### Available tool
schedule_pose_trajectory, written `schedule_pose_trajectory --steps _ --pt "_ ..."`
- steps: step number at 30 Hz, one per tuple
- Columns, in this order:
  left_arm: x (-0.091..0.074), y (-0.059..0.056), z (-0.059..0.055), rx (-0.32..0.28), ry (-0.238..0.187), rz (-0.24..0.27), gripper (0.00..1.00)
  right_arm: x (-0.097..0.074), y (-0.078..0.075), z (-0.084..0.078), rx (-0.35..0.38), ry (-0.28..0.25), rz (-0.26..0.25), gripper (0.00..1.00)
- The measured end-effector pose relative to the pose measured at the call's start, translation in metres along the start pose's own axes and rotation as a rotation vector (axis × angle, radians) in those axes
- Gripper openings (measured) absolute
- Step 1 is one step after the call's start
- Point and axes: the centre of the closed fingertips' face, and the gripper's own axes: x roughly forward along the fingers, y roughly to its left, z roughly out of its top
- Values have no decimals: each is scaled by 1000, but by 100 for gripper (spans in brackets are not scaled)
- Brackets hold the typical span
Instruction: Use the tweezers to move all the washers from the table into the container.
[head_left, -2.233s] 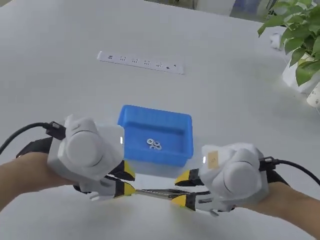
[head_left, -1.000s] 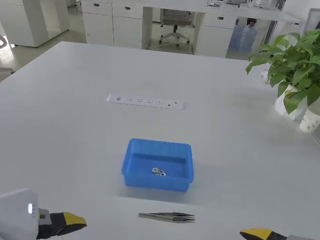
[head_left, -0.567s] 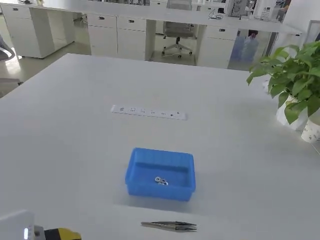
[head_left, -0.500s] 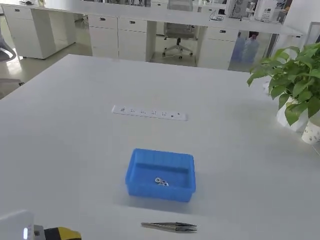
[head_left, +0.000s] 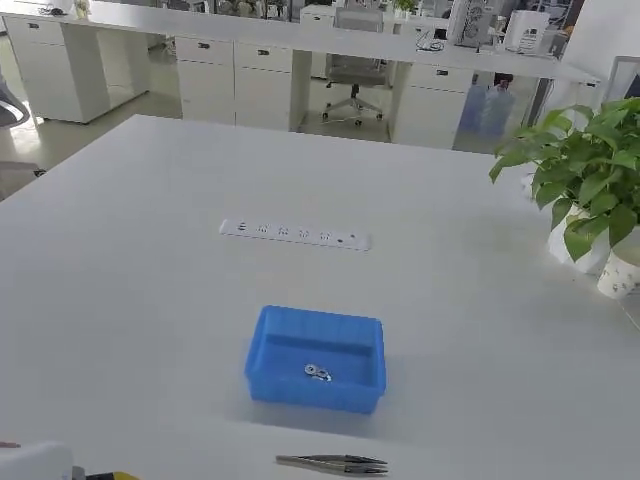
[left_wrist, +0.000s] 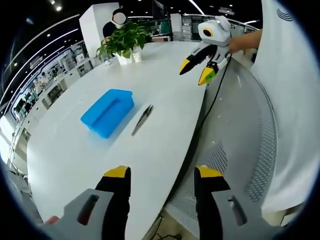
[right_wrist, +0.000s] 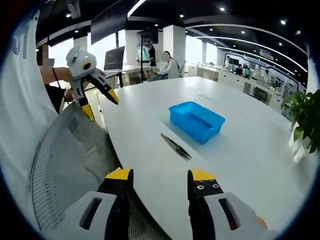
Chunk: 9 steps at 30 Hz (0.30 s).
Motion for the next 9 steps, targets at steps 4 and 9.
schedule_pose_trajectory --steps 4,9 --pt "2 0 -4 29 24 -7 54 1 0 0 6 2 0 44" --pt "4 -2 -9 36 42 -22 50 1 -1 -2 10 6 -5 44"
